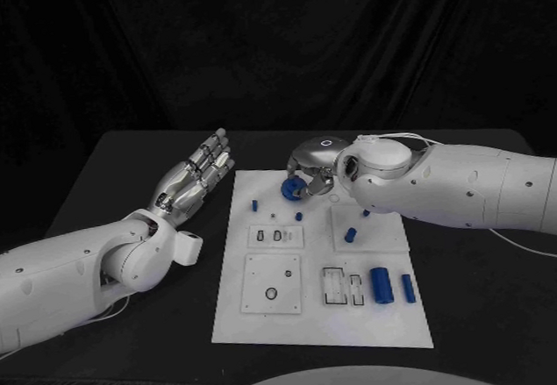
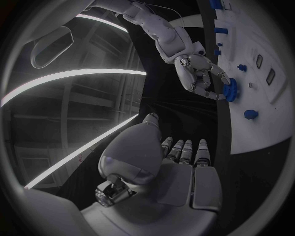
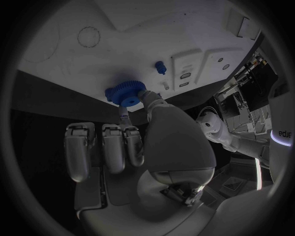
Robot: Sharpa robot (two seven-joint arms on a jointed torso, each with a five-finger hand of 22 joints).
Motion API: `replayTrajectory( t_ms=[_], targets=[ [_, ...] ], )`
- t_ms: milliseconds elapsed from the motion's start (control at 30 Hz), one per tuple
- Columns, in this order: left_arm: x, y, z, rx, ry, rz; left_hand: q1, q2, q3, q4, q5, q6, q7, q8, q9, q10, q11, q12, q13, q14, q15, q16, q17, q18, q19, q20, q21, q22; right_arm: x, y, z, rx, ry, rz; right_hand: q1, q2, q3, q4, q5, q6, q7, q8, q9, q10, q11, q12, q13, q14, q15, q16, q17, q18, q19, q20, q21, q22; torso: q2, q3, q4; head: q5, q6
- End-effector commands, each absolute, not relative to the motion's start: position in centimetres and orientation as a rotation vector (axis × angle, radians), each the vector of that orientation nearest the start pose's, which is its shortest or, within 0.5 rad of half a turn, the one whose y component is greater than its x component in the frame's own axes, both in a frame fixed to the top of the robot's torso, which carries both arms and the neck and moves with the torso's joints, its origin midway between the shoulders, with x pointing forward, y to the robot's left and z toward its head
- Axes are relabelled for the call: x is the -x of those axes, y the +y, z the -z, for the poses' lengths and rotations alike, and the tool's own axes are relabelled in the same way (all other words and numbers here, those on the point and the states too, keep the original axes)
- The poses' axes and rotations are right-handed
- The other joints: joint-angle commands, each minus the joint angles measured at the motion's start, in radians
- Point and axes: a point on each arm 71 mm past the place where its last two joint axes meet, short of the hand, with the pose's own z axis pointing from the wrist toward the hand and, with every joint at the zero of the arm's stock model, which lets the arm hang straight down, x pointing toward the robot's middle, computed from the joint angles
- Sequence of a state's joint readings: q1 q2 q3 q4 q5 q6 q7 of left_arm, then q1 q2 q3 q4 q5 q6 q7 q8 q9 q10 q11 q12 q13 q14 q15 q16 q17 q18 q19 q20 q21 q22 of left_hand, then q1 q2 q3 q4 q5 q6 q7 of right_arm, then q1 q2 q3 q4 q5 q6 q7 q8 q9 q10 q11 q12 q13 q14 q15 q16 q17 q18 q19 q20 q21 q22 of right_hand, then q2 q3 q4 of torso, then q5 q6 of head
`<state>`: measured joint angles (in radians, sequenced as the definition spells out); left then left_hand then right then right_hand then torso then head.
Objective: Assemble the parts on the task board
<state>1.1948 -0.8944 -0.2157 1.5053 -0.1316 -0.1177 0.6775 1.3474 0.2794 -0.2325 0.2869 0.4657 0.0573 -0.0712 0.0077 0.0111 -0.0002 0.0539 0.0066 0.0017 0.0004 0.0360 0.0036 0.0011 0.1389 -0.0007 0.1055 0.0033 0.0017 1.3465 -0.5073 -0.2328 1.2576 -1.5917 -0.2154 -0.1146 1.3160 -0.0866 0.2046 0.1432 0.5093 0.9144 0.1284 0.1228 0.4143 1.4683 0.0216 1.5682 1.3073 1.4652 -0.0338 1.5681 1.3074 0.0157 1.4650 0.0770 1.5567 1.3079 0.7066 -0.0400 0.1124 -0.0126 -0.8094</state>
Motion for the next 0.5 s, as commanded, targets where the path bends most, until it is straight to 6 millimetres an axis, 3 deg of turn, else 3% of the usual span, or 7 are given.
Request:
replayTrajectory(
  t_ms=[33, 200, 500],
  targets=[
    [-45.71, 22.81, 21.96, 0.824, 1.431, 1.746, 0.009, 0.002, 0.005, -0.001, 0.006, -0.002, 0.006, 0.006, 0.001, 0.0, 0.003, -0.007, -0.002, 0.0, 0.008, -0.004, -0.001, 0.0, 0.001, 0.008, -0.003, -0.002, -52.33, -10.23, 19.85, 0.549, 1.715, -0.509, -0.001, 0.004, 0.006, 0.0, -0.005, 0.012, -0.016, -0.005, 0.019, 0.102, 0.008, 0.003, 0.263, 0.106, 0.005, 0.003, 0.263, -0.01, 0.093, 0.005, -0.004, 0.256, 0.0, 0.0001, 0.0005, -0.001, 0.0],
    [-45.73, 22.75, 21.98, 0.824, 1.433, 1.747, 0.01, 0.002, 0.006, -0.001, 0.007, -0.001, 0.008, 0.007, 0.002, 0.0, 0.004, -0.007, -0.002, 0.0, 0.009, -0.004, -0.001, 0.0, 0.001, 0.009, -0.003, -0.002, -52.27, -10.05, 19.95, 0.552, 1.717, -0.512, -0.002, 0.004, 0.006, 0.0, -0.005, 0.011, -0.016, -0.005, 0.018, 0.102, 0.008, 0.003, 0.263, 0.106, 0.005, 0.003, 0.263, -0.01, 0.092, 0.005, -0.005, 0.255, 0.0, -0.0004, -0.0019, 0.002, -0.002],
    [-45.78, 22.56, 22.02, 0.824, 1.437, 1.751, 0.011, 0.003, 0.006, -0.001, 0.008, -0.001, 0.009, 0.007, 0.002, 0.0, 0.005, -0.007, -0.002, 0.0, 0.009, -0.004, -0.001, 0.001, 0.001, 0.01, -0.003, -0.002, -52.13, -9.71, 20.06, 0.557, 1.715, -0.522, -0.007, 0.003, 0.008, 0.004, -0.009, 0.006, -0.015, -0.015, 0.009, 0.102, 0.007, 0.003, 0.263, 0.106, 0.005, 0.003, 0.263, -0.009, 0.091, 0.005, -0.007, 0.255, 0.0, -0.0007, -0.0008, 0.001, -0.007]
  ],
)
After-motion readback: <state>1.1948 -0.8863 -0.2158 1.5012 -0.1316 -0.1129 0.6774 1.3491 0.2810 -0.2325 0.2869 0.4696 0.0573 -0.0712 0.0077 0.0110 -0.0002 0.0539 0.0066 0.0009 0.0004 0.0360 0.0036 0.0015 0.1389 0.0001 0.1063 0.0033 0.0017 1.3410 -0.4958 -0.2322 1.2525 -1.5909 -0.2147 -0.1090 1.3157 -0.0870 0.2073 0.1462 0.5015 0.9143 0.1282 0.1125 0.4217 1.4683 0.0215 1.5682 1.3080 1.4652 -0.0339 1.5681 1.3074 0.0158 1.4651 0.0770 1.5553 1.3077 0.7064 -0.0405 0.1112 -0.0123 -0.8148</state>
